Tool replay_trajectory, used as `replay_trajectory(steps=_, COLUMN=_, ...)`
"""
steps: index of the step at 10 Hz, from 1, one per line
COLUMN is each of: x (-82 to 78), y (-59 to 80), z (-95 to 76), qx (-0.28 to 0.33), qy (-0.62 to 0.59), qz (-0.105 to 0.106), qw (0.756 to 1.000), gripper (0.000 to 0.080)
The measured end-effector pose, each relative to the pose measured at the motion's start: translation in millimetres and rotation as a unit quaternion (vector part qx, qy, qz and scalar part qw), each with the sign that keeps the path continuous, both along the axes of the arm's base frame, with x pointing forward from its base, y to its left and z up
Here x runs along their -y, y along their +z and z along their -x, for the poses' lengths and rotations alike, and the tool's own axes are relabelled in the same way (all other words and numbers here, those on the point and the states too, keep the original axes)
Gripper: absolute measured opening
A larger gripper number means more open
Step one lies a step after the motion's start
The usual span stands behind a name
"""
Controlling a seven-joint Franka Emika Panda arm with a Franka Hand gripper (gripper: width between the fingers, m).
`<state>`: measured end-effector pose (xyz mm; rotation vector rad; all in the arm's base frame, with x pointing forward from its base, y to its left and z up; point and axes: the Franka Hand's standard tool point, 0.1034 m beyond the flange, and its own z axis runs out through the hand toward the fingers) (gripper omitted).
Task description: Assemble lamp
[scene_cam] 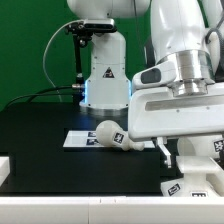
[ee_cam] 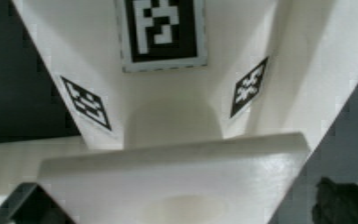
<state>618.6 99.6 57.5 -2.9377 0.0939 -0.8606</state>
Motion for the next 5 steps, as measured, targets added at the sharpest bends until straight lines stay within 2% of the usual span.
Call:
replay_trajectory(steps=1, x=0.0, y=0.0, z=0.0, qx=0.0, qy=0.0, qz=0.0, qw=1.0, gripper=0.0689)
replay_trajectory(steps=4, x=1.9, y=1.8, z=0.0, qx=-0.005, qy=-0.001, qz=-0.001, qw=1.0, gripper=0.0697)
replay_trajectory(steps=5, x=10.1, y=16.7, z=2.3, qx=-0.02, qy=-0.003, qz=-0.005, qw=1.0, gripper=0.0698)
